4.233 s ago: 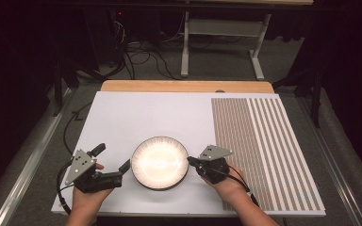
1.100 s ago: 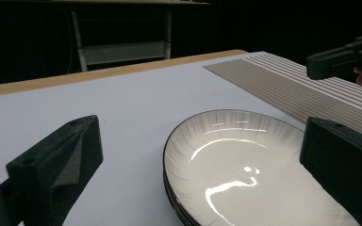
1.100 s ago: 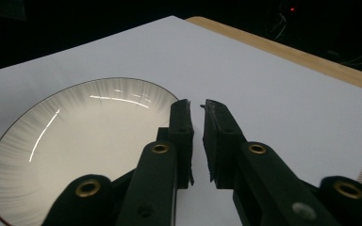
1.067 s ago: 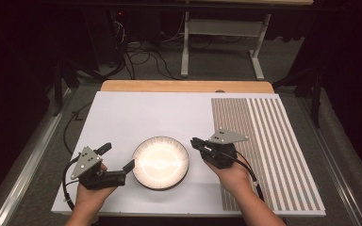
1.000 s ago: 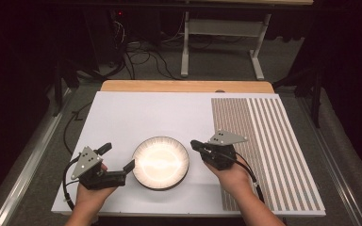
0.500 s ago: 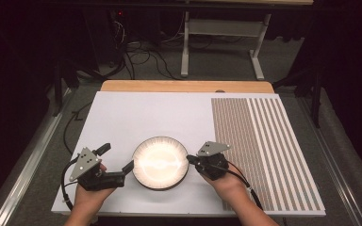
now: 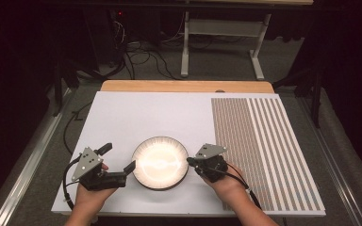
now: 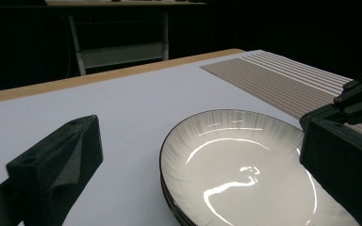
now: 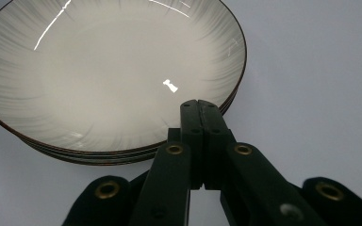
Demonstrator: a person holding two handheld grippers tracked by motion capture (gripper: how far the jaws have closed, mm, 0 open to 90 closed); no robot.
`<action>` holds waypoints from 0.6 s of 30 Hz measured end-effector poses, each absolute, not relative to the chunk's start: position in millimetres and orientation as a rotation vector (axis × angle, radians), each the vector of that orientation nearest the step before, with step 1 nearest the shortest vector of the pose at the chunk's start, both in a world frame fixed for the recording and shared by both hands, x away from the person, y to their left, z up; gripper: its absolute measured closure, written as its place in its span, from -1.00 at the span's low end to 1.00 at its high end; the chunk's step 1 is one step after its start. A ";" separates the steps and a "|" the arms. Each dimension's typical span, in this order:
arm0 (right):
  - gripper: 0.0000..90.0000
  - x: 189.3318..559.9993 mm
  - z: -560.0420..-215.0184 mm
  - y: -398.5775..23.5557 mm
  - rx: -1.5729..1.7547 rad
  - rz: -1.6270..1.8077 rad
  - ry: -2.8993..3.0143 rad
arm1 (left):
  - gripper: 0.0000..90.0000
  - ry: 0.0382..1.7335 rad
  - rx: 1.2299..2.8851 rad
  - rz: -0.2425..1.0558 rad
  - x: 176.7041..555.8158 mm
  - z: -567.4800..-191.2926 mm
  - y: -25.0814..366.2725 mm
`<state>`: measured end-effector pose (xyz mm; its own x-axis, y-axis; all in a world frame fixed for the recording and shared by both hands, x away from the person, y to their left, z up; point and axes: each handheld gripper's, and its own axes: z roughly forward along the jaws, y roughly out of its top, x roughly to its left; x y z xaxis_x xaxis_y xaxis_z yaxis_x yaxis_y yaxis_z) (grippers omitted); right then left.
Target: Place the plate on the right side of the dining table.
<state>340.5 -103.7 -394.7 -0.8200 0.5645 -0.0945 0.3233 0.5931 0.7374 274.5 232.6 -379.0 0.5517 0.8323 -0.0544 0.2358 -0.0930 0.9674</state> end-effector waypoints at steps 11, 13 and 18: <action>1.00 340.8 -395.1 -101.3 0.723 1.071 2.520 | -0.98 0.920 1.623 0.626 275.2 -378.8 233.4; 1.00 340.7 -395.8 -100.3 0.719 1.076 2.517 | -0.98 0.920 1.623 0.630 275.1 -379.1 233.8; 1.00 340.9 -396.0 -97.7 0.708 1.077 2.525 | -0.98 0.923 1.623 0.626 275.3 -379.1 234.7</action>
